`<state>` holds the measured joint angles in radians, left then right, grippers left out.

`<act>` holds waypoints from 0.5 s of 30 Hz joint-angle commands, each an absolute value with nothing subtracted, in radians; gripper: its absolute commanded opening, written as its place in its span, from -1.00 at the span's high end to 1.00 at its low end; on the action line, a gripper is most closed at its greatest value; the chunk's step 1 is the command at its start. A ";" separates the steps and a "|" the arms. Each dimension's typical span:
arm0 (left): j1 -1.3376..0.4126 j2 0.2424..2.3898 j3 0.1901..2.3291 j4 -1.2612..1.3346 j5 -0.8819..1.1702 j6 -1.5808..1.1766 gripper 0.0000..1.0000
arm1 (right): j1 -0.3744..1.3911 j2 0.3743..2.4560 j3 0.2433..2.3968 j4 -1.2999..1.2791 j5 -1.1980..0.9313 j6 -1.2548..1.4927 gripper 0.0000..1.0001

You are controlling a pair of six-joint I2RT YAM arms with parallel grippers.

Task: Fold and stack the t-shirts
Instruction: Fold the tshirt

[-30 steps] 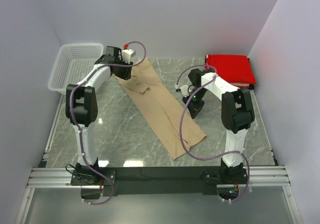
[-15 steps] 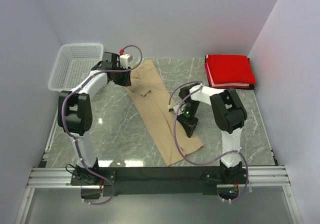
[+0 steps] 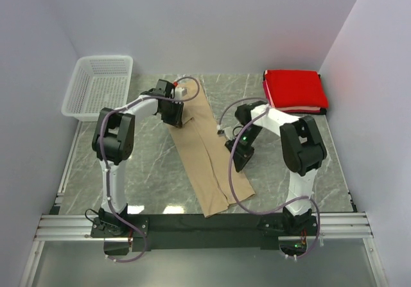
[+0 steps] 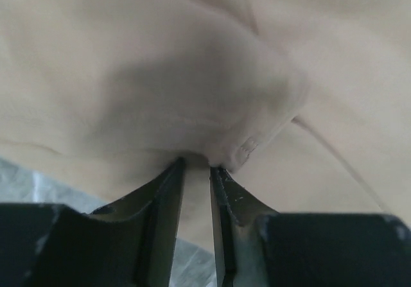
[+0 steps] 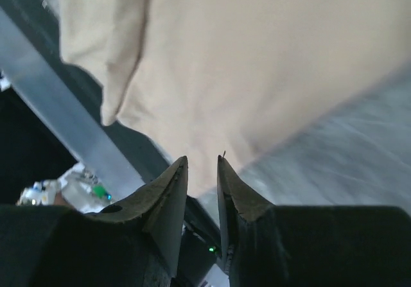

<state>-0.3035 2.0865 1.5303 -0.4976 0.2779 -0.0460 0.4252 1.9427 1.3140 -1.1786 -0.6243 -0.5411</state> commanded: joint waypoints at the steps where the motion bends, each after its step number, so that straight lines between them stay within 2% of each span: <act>1: -0.299 2.184 1.633 -0.537 0.219 -0.066 0.37 | 0.380 1.913 1.380 -1.190 -0.582 -0.560 0.35; 5: -0.310 2.308 1.802 -0.566 0.172 0.039 0.36 | 0.354 1.967 1.417 -1.209 -0.578 -0.568 0.40; 12: -0.313 2.592 2.288 -0.702 0.236 0.268 0.28 | 0.376 2.025 1.465 -1.163 -0.568 -0.535 0.46; 14: -0.308 2.570 2.267 -0.672 0.264 0.330 0.26 | 0.402 2.040 1.468 -1.144 -0.568 -0.514 0.49; 15: -0.308 2.504 2.181 -0.593 0.259 0.342 0.23 | 0.416 2.052 1.468 -1.123 -0.565 -0.505 0.49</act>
<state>-0.3092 2.5408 2.2414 -0.5980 0.2459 0.2161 0.3759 2.0247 1.4307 -1.1618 -0.5690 -0.5327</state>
